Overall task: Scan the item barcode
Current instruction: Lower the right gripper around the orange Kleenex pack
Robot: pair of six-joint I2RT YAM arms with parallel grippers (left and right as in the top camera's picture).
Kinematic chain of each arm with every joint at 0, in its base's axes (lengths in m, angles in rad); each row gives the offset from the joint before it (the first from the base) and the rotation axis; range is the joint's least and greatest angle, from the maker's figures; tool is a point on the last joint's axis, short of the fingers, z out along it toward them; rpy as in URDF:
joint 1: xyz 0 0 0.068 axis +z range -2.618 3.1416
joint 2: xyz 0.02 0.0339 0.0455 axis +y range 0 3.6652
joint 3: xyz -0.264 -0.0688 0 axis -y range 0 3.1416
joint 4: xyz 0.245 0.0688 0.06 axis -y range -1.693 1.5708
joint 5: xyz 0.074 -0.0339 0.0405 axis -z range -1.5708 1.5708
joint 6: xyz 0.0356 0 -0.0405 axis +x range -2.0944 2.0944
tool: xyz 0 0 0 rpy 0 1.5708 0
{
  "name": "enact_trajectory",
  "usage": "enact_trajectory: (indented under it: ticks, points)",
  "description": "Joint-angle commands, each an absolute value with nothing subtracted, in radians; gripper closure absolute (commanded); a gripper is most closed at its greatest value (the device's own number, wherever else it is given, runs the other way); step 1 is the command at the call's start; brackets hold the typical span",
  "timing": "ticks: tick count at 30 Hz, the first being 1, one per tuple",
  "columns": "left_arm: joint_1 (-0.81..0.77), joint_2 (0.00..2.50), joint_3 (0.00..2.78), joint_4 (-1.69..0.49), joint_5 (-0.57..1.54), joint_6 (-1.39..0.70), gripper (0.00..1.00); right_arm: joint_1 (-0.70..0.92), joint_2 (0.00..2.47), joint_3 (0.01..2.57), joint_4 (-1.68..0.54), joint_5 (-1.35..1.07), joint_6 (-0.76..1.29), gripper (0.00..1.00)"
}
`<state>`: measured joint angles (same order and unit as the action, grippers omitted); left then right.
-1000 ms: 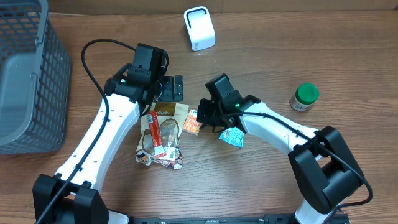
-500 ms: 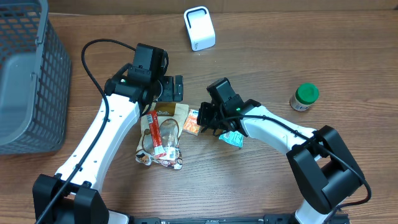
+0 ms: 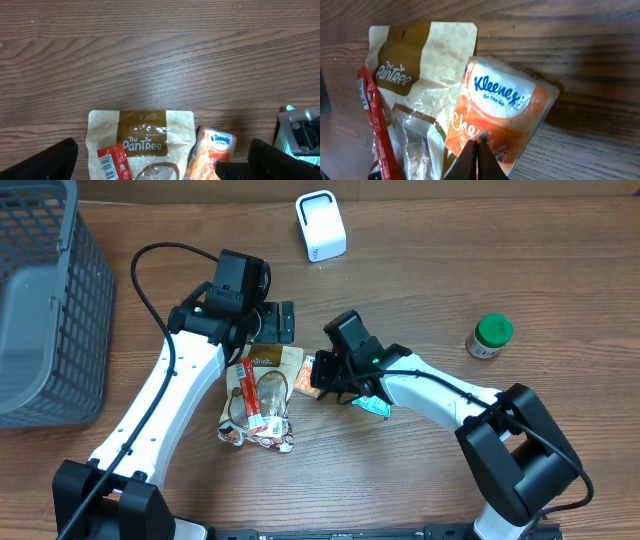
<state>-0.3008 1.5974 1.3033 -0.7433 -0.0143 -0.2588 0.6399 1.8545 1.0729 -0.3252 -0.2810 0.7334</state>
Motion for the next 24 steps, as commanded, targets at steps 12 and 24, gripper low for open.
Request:
enact_trajectory:
  ticks: [12,24]
  points:
    - [-0.302,1.589,1.316,-0.744,-0.007,-0.27,0.0,0.625,1.864,1.066,-0.367,-0.192,0.738,0.96]
    - [-0.302,1.589,1.316,-0.744,-0.007,-0.27,0.0,0.625,1.864,1.066,-0.417,-0.157,0.76,0.96]
